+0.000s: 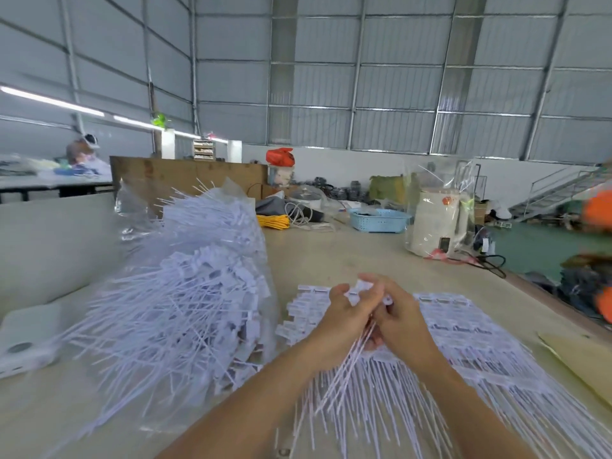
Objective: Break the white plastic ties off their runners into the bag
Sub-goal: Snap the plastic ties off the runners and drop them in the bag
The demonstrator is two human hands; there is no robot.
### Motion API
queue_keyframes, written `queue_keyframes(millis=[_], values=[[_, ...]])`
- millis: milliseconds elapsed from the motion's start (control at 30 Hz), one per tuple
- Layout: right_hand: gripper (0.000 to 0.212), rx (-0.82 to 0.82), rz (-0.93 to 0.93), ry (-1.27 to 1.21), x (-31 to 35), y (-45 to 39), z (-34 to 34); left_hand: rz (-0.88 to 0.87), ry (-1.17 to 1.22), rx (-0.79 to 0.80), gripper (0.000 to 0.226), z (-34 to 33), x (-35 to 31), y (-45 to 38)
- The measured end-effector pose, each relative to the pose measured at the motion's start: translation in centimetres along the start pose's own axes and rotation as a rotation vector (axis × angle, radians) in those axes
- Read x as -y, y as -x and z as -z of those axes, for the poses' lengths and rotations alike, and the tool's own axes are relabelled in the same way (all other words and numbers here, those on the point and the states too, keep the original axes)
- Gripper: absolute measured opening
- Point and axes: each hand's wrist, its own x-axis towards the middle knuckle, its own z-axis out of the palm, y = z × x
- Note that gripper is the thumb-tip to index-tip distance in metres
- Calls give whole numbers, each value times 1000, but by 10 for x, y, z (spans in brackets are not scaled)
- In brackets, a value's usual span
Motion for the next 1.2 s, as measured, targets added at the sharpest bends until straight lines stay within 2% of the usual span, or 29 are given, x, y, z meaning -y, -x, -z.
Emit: queue_keyframes(millis=[67, 133, 200, 300, 367, 467, 533, 600, 667, 733, 800, 867, 933, 1033, 1133, 1200], values=[[23, -196, 44, -19, -2, -5, 11, 43, -96, 54, 69, 0, -3, 5], [21, -259, 58, -45, -4, -7, 19, -5, -238, 6, 48, 0, -7, 8], [30, -218, 3, -185, -6, -6, 22, -133, -393, -111, 27, -2, -17, 12], [50, -169, -93, -334, -10, -5, 25, -376, -570, -269, 17, 11, -49, 23], [49, -168, -128, -276, -11, -6, 26, -548, -616, -409, 18, 35, -73, 40], [35, -140, -121, -115, -16, -4, 20, -772, -676, -700, 30, 93, -88, 74], [36, -63, -73, -11, -16, -1, 10, -749, -899, -885, 30, 136, -82, 93], [36, 37, 2, 83, -9, 1, -3, -556, -1227, -959, 26, 170, -67, 105], [35, 130, 114, 170, 1, 2, -18, -402, -1494, -899, 25, 191, -49, 112], [34, 236, 286, 308, 15, 4, -34, -365, -1684, -792, 32, 199, -35, 116], [32, 397, 436, 415, 28, 5, -51, -351, -1818, -671, 72, 197, -29, 115], [36, 603, 501, 539, 38, 7, -68, -166, -1925, -477, 108, 191, -26, 110], [46, 739, 553, 717, 41, 8, -81, -57, -1954, -348, 123, 192, -18, 102], [54, 728, 658, 924, 39, 10, -93, 27, -2039, -258, 126, 185, -17, 82], [35, 555, 795, 1046, 38, 8, -99, 58, -2085, -192, 119, 170, -21, 66], [28, 495, 790, 1089, 37, 2, -100, 102, -2077, -208, 114, 163, -16, 59]])
